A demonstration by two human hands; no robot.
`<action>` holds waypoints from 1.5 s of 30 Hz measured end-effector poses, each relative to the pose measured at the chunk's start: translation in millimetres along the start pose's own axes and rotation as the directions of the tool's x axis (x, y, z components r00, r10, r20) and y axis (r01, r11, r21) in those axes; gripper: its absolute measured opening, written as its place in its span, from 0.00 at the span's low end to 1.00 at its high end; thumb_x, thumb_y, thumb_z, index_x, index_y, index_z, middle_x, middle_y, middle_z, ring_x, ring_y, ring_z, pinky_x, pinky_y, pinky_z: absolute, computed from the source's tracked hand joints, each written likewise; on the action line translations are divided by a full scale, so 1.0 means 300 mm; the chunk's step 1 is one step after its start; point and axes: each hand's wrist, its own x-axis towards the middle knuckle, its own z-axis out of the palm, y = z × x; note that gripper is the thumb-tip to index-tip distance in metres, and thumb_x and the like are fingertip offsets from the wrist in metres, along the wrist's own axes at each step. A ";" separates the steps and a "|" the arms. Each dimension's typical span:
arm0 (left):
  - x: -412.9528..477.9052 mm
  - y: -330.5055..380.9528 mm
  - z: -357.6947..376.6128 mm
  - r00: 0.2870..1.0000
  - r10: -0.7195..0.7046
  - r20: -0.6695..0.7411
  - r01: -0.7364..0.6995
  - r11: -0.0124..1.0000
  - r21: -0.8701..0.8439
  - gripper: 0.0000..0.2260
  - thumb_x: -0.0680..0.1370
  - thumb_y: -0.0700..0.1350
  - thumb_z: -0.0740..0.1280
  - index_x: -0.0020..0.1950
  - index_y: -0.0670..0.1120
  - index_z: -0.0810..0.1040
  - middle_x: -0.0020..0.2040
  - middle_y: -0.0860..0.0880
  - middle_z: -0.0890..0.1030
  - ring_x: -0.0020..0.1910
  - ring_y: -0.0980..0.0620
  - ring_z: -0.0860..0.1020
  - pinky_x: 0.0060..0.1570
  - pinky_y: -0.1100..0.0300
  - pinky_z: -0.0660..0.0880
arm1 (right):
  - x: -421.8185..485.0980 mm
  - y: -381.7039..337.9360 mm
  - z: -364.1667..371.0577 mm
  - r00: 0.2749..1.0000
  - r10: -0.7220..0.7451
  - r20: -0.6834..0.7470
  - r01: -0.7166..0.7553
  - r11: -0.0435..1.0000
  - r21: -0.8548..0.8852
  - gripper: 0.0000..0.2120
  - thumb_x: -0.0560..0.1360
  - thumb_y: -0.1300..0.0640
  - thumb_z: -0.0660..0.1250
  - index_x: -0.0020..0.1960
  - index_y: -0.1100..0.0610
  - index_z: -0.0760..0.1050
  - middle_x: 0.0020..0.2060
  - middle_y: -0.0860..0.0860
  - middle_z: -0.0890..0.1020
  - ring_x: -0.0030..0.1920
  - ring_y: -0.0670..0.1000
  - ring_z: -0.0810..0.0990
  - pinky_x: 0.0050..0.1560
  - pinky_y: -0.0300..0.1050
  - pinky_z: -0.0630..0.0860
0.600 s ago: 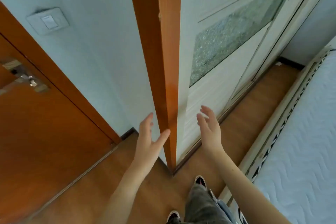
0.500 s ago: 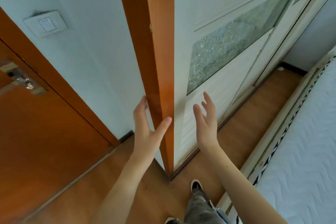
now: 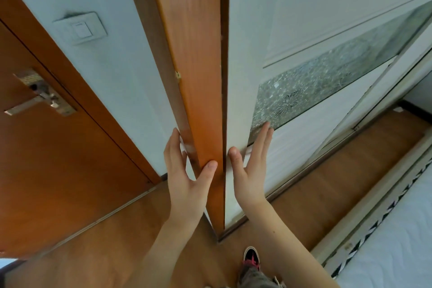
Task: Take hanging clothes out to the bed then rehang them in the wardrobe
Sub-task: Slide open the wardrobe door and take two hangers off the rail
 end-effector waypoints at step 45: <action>0.467 0.349 1.384 0.873 0.034 0.486 0.162 0.921 -0.354 0.13 0.82 0.36 0.60 0.53 0.52 0.79 0.44 0.64 0.85 0.49 0.67 0.81 0.47 0.74 0.73 | 0.999 0.488 -0.861 0.979 -0.073 -0.192 0.066 0.997 -0.042 0.38 0.73 0.28 0.56 0.78 0.37 0.46 0.76 0.30 0.49 0.76 0.55 0.61 0.72 0.61 0.61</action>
